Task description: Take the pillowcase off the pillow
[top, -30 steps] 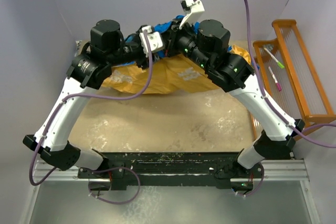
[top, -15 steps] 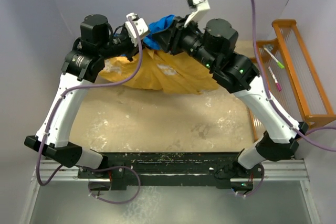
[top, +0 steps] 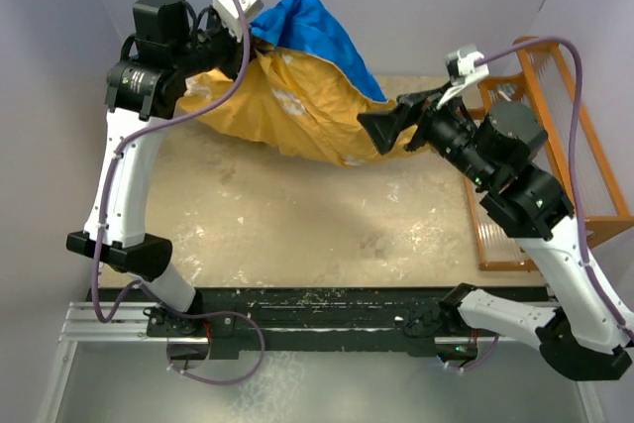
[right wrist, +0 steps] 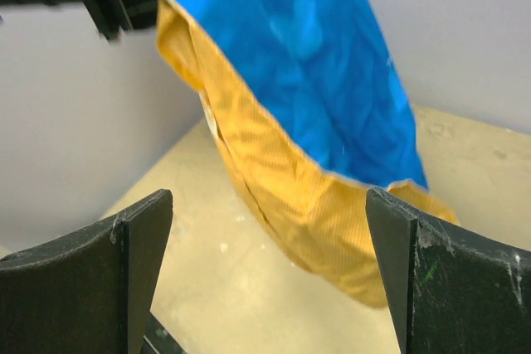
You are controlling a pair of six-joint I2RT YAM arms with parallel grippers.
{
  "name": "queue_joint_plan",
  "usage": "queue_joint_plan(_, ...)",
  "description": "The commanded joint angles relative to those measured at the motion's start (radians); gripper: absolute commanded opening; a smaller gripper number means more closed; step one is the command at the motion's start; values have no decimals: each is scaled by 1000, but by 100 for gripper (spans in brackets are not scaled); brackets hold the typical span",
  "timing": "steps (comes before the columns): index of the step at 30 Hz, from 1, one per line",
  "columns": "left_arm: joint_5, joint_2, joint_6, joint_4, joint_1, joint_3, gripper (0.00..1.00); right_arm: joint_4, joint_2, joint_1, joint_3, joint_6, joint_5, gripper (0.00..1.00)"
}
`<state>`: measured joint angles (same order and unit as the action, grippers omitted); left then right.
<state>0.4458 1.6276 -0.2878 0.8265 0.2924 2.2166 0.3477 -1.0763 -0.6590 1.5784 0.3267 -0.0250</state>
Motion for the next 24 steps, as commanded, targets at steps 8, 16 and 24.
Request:
queue_joint_plan(8, 110, -89, 53, -42, 1, 122, 0, 19, -15, 4, -42, -231, 65, 99)
queue_joint_plan(16, 122, -132, 28, 9, 0, 130, 0, 47, 33, 82, -81, -245, -28, 99)
queue_joint_plan(24, 136, -143, 20, 46, 0, 154, 0, -38, 34, 282, -278, -163, 238, 100)
